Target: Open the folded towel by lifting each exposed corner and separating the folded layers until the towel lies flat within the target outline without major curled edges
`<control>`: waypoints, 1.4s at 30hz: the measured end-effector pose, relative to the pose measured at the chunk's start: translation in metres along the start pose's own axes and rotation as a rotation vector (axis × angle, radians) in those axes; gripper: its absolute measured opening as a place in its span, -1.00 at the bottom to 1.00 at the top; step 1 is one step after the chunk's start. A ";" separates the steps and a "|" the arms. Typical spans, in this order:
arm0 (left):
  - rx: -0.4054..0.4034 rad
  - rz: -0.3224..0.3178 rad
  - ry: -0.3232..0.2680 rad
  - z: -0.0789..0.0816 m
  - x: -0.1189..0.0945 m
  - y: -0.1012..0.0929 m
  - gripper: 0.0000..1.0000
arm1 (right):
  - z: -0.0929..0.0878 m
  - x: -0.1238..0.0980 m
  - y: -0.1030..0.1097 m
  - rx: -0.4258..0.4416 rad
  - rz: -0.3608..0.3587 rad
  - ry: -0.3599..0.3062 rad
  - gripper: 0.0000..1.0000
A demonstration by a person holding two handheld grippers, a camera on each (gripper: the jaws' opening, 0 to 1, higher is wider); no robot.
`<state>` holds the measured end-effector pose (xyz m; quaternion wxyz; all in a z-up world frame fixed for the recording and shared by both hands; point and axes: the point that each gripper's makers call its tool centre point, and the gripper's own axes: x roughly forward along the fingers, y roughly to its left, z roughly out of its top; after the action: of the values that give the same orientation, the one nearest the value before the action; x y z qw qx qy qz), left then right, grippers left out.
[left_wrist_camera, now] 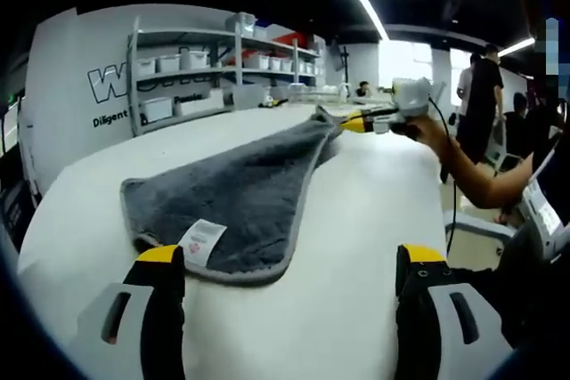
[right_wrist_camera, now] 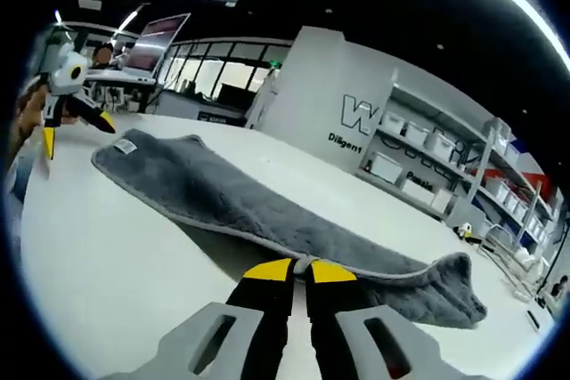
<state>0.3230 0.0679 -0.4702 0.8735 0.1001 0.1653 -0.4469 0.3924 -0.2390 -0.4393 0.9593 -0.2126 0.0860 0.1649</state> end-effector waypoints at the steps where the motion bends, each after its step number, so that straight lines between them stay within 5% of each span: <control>1: -0.001 0.000 -0.002 0.000 0.000 0.000 0.94 | 0.000 -0.002 0.001 0.000 0.000 0.000 -0.97; 12: -0.005 0.000 -0.017 0.003 -0.007 -0.001 0.93 | 0.000 -0.032 0.029 -0.025 0.024 -0.002 -0.97; 27: -0.009 0.014 -0.018 -0.003 -0.011 0.000 0.90 | -0.024 -0.069 0.063 0.008 0.053 0.025 -0.97; 42: -0.013 0.006 -0.021 -0.004 -0.014 -0.004 0.88 | -0.030 -0.101 0.079 0.027 0.057 0.032 -0.97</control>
<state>0.3109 0.0776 -0.4687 0.8772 0.0903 0.1586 -0.4442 0.2675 -0.2128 -0.4729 0.9555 -0.1995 0.1098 0.1877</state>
